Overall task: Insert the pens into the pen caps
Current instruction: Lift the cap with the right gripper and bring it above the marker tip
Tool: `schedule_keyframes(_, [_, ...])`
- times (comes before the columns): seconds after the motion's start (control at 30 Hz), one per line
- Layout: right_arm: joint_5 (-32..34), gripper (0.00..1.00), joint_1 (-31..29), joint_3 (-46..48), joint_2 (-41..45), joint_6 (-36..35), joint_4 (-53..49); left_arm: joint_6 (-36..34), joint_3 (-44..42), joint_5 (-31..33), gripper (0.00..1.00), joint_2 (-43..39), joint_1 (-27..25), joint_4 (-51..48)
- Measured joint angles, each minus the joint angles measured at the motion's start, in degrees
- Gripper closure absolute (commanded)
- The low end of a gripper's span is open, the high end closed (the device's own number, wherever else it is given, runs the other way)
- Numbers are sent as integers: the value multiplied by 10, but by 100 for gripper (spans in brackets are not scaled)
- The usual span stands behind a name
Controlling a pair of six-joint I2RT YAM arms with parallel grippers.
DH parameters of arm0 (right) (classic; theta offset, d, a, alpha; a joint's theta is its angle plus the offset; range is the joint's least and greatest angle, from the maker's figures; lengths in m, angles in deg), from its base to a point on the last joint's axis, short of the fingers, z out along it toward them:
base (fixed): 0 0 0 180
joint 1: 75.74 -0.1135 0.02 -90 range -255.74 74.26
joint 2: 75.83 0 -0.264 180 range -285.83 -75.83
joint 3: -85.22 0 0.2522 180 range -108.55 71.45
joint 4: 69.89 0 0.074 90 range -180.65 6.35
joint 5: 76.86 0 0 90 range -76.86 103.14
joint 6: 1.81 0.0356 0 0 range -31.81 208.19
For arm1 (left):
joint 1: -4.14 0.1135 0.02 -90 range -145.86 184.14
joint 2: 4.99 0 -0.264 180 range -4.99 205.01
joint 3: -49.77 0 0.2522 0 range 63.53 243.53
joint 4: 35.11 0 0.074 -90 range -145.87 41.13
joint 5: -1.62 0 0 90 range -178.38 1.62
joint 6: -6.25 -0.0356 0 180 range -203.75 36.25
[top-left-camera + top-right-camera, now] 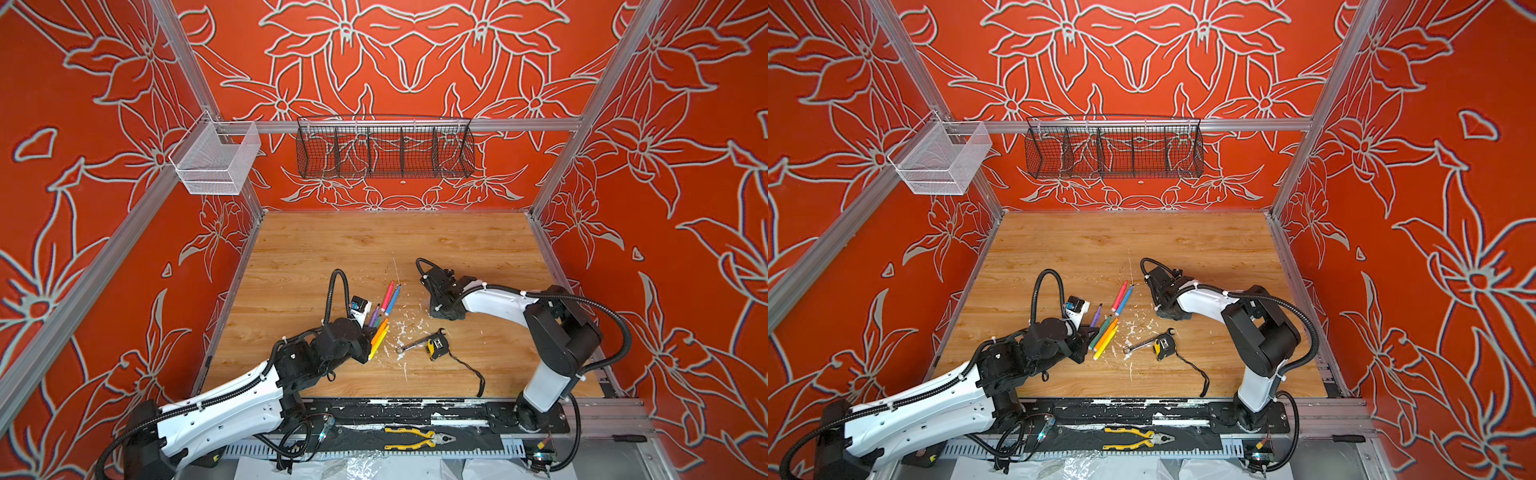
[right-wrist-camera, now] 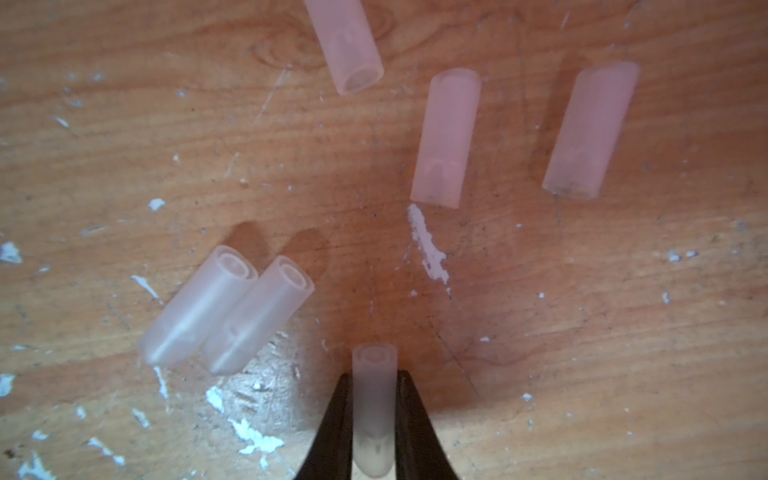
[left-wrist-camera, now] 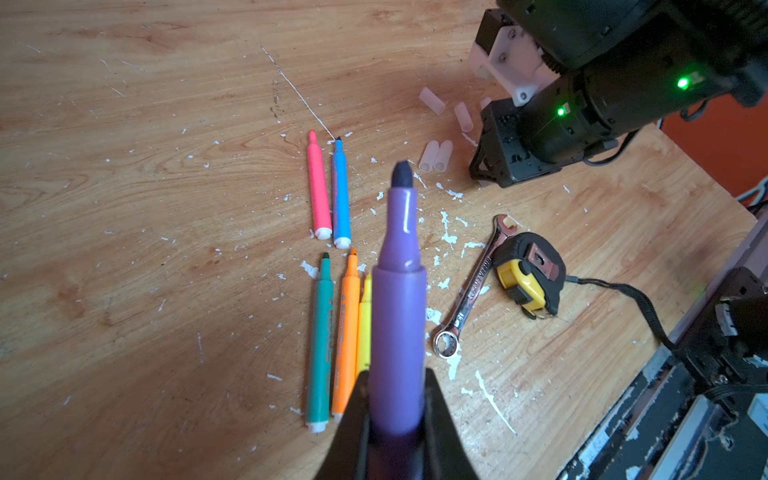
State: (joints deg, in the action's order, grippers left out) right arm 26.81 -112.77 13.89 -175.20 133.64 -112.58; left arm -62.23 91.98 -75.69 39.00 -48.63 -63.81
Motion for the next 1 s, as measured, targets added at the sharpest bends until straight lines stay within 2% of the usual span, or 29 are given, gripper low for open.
schedule_keyframes(0.13, [4, 91, 3, 28, 37, 6, -7, 2, 1, -24, 100, 35, 0, 32])
schedule_keyframes(0.33, [2, 91, 3, 53, 197, 21, 3, 13, 44, -59, 100, 127, 0, 76])
schedule_keyframes(0.47, [-12, 91, 0, 82, 326, 31, 56, 22, 73, -75, 100, 176, 0, 114])
schedule_keyframes(0.63, [-53, 91, -10, 148, 440, 49, 163, 33, 92, -100, 100, 205, 0, 147])
schedule_keyframes(0.77, [-89, 91, -29, 194, 468, 70, 262, 45, 94, -121, 100, 214, 0, 171])
schedule_keyframes(1.0, [-116, 92, -78, 205, 442, 83, 384, 59, 94, -150, 100, 217, 0, 203])
